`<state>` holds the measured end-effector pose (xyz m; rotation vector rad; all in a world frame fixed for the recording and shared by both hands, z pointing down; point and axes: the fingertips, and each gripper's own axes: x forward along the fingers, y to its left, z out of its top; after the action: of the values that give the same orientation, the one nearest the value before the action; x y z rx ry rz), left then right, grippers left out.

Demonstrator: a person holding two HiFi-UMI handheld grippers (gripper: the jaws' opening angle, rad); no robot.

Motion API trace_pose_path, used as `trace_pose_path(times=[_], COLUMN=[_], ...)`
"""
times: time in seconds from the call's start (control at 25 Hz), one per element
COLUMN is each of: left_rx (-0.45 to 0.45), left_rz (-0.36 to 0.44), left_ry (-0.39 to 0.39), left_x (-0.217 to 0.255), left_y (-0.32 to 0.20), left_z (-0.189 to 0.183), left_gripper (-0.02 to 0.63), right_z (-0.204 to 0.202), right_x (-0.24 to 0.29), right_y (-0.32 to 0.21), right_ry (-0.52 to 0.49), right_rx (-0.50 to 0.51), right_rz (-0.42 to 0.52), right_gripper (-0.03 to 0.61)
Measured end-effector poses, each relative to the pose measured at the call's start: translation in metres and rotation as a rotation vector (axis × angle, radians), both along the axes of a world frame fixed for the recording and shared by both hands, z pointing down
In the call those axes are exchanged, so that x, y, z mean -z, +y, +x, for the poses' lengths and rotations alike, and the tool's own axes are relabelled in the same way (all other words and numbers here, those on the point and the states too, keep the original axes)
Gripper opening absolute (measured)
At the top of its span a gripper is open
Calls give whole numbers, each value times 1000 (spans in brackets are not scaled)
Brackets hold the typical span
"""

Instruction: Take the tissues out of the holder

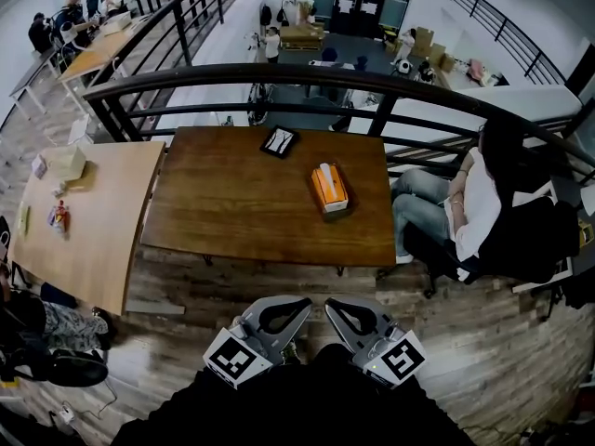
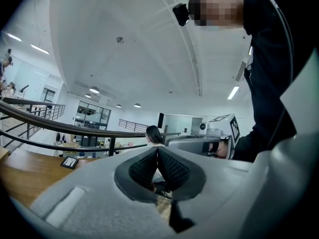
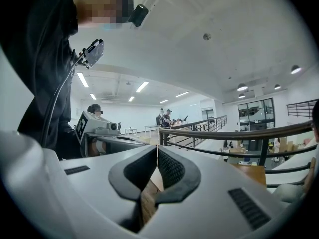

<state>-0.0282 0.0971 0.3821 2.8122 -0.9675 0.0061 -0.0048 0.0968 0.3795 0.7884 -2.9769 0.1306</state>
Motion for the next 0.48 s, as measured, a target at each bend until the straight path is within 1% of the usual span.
trace_pose_path(times=[0.16, 0.32, 0.48], left_rx=[-9, -11, -7], left_rz=[-24, -22, -23], left_ry=[1, 5, 6], left_x=[-6, -8, -9], left_y=[-14, -32, -56], left_z=[-6, -8, -7], left_gripper=[8, 8, 8], right_z=[-4, -4, -4], right_x=[-7, -10, -13], right_y=[-16, -37, -61], right_ry=[7, 19, 19], right_rx=[-17, -28, -18], right_rz=[-10, -27, -29], right_gripper=[6, 6, 6])
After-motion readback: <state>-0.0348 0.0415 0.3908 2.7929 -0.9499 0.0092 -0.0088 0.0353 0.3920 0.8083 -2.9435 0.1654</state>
